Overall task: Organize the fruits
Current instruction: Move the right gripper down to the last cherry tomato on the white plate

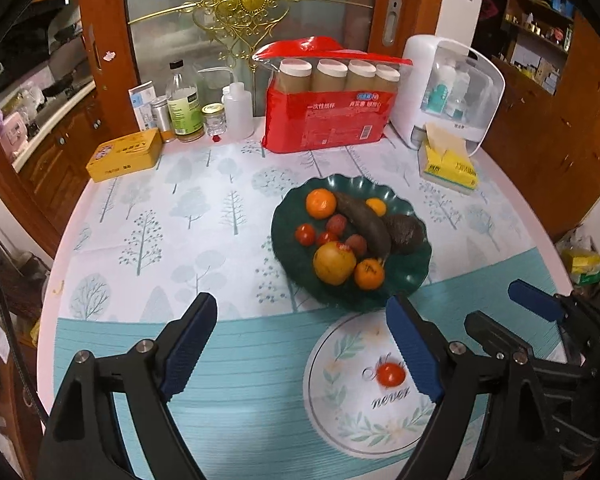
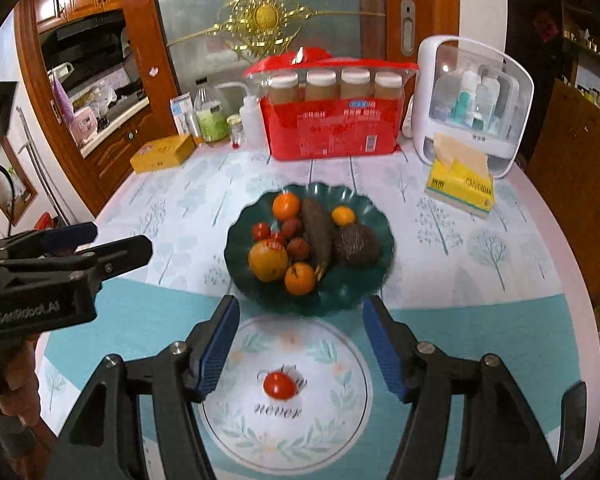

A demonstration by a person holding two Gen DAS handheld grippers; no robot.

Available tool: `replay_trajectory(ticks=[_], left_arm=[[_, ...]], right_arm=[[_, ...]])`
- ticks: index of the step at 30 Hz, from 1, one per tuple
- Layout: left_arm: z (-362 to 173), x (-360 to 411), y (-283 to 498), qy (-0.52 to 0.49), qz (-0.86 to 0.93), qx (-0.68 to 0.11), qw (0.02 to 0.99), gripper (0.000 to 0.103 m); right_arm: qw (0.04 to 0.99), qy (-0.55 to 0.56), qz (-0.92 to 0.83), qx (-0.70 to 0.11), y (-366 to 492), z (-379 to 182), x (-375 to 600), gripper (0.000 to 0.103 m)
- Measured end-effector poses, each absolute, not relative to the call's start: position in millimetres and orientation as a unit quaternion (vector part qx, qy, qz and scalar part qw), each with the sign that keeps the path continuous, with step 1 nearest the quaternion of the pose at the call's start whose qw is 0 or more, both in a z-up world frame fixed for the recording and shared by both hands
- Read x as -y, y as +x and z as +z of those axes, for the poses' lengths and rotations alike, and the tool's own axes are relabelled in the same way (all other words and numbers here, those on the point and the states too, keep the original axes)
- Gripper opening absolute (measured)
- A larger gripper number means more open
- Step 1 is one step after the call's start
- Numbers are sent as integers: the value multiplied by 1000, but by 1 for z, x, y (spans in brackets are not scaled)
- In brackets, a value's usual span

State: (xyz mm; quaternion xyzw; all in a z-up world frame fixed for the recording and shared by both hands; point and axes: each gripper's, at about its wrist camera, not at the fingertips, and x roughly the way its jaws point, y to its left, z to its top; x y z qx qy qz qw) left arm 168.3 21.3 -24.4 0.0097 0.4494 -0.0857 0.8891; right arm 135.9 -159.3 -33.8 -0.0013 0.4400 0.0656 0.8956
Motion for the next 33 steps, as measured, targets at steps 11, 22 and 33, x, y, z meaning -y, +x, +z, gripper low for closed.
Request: replay_trajectory(ticks=[11, 22, 33], left_arm=[[-107, -21, 126, 26, -69, -493, 867, 86], [-161, -34, 123, -24, -50, -533, 844, 86], [-180, -38, 129, -38, -46, -554, 830, 86]], right_arm=[[860, -31, 74, -504, 111, -106, 149, 65], [839, -44, 99, -533, 113, -156, 137, 65], [831, -37, 108, -545, 127, -180, 133, 50]])
